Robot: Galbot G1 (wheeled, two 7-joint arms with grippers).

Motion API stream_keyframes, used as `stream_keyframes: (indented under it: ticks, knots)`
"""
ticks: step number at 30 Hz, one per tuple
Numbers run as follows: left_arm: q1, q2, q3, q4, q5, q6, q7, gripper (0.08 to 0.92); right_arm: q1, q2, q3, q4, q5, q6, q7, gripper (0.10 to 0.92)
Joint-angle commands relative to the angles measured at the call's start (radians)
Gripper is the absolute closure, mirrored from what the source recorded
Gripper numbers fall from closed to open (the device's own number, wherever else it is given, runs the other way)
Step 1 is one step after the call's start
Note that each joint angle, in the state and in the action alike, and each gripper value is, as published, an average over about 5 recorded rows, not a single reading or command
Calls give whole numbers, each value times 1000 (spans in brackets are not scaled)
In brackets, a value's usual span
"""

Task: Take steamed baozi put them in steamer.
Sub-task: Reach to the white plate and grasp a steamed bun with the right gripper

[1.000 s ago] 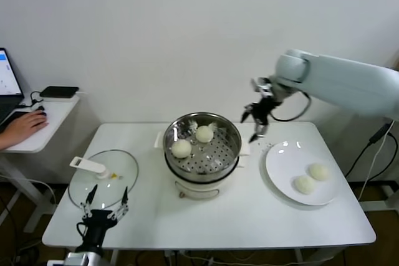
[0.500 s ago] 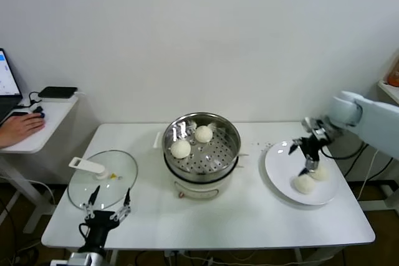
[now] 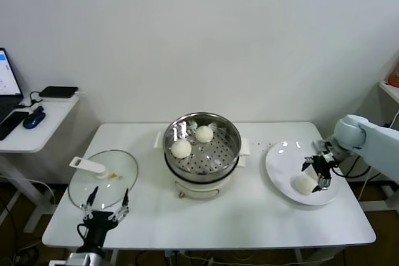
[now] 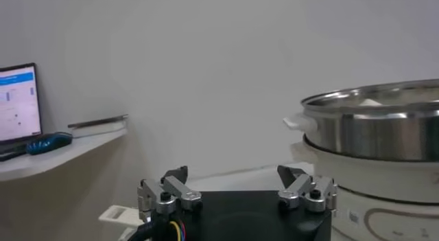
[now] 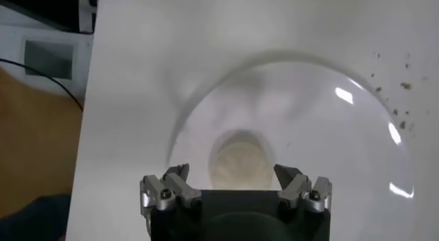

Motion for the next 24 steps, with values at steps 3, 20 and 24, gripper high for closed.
stream_keyframes:
  ticks: [3,20,24]
  knots:
    - [-1,0,0,8,-2,2,1,177,-107,48,106,-109,-85,24,6,203]
    - [-8,-1,2,17,-1,3,1,177,-146,106,146,-170,-113,36,12,203]
    - [-8,-2,3,18,-1,4,0,177,-151,112,151,-173,-115,35,14,203]
